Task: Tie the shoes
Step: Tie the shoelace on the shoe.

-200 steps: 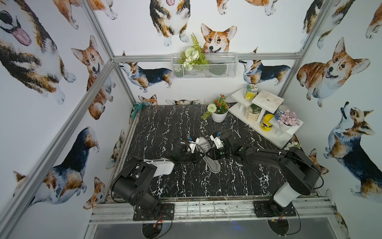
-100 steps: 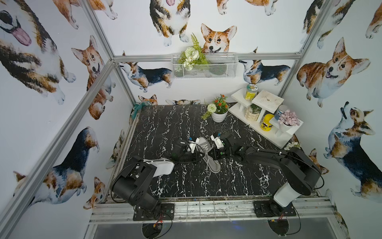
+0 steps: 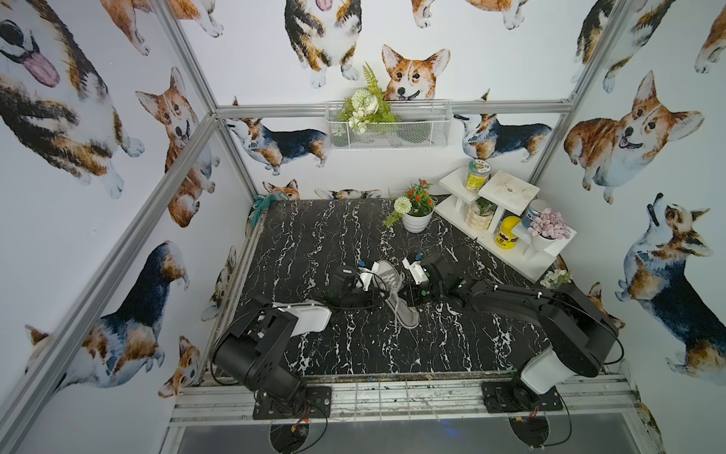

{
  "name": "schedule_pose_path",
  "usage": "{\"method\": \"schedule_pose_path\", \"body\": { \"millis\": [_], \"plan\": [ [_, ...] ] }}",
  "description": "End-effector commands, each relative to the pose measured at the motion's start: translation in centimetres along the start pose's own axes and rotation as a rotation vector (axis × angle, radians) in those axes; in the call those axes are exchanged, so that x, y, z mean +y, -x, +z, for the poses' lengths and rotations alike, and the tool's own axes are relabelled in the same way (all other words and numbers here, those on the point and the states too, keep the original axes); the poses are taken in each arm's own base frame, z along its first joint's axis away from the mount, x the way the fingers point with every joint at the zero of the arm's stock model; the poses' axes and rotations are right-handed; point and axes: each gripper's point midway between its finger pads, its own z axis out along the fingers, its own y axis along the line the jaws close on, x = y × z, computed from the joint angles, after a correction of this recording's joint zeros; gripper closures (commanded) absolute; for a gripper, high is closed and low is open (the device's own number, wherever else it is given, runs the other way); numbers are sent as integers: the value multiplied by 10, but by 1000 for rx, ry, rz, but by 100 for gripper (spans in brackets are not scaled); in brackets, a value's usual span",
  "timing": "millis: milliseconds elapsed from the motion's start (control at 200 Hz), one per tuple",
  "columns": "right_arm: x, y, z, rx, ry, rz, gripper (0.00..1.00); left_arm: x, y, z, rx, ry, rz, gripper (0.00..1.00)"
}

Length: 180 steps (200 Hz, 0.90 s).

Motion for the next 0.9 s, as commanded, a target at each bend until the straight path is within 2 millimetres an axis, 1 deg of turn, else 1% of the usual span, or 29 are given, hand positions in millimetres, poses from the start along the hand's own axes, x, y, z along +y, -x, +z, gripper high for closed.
{"method": "schedule_pose_path", "body": {
  "millis": [0,230,375,541,786,826,896],
  "plan": [
    [6,-4,-5,19,36,-16,94,-1,4,1,-8,-2,19,100],
    [30,-8,-13,35,166,-19,94,0,5,3,-5,0,19,100],
    [45,-6,-20,30,243,-21,95,0,6,3,-6,1,20,100],
    [57,-5,-27,28,309,-13,95,1,5,3,-4,1,19,100],
    [66,-4,-32,30,366,-3,94,1,4,4,-1,1,19,100],
    [65,-4,-32,29,364,-2,93,1,4,4,0,0,19,100],
    [58,-7,-29,41,347,6,89,1,5,4,-1,0,20,100]
  ]
}}
